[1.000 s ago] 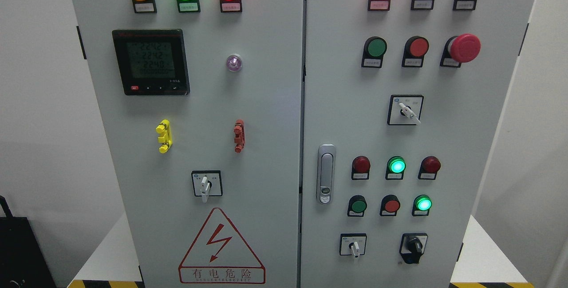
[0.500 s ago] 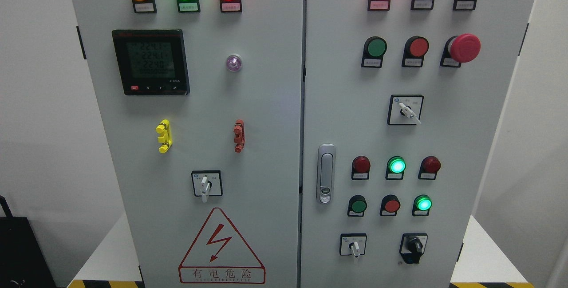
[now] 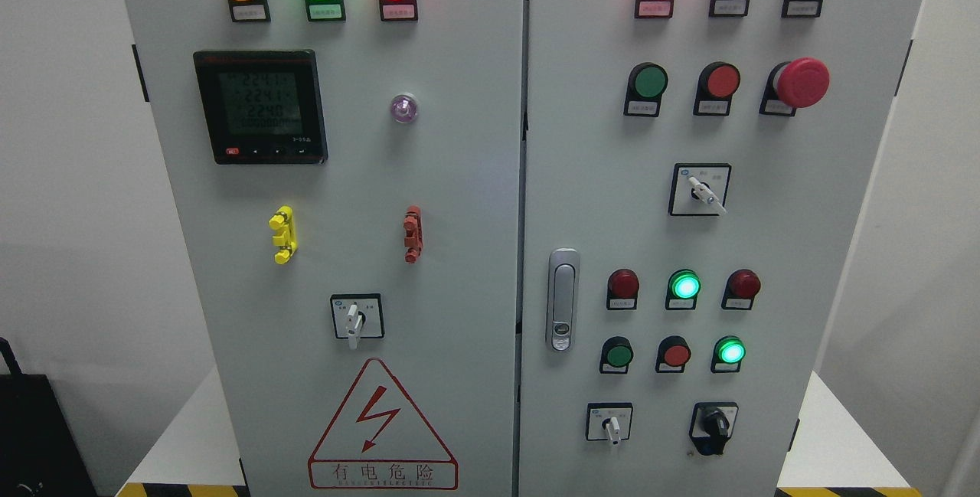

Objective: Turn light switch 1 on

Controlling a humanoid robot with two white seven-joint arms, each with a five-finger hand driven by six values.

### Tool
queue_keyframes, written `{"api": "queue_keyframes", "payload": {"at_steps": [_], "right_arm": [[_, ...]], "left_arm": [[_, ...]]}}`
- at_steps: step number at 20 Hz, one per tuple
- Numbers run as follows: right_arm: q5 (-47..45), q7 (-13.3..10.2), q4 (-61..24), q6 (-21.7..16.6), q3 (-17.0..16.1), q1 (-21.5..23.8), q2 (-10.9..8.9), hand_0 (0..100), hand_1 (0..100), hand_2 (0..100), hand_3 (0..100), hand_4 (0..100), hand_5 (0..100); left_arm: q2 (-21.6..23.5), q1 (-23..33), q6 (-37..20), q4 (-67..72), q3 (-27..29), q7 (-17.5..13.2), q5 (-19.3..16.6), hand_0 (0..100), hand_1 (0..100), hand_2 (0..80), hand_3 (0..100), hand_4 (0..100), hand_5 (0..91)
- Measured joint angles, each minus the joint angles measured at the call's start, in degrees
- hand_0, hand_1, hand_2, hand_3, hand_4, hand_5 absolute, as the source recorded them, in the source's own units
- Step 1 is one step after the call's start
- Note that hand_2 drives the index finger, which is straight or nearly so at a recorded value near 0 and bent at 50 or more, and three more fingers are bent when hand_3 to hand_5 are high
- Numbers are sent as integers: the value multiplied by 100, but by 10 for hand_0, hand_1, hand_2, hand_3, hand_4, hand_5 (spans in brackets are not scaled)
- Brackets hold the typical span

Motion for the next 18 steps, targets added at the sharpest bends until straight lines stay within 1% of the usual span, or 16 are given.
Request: {"api": "queue_keyframes", "payload": {"at_steps": [3, 7, 13, 18], "right_arm": [[0, 0, 1, 0, 0, 0, 0, 54, 0, 0, 0, 0, 0], [0, 1, 0, 0, 0, 0, 0, 54, 0, 0, 0, 0, 0], [0, 0, 1, 0, 0, 0, 0, 54, 0, 0, 0, 0, 0], [0, 1, 0, 0, 0, 0, 0, 54, 0, 0, 0, 0, 0]], "left_arm": [[-52, -273, 330, -129, -55, 239, -72, 66, 591, 552, 892, 934, 853], [-154, -529, 631, -255, -127, 370, -225, 56, 599, 565, 911, 935, 859], [-279, -929, 1185, -370, -275, 790, -370, 4, 632, 573, 925, 939, 869], [-394, -1151, 1545, -403, -361, 920, -427, 0, 663, 572, 933, 939, 873]]}}
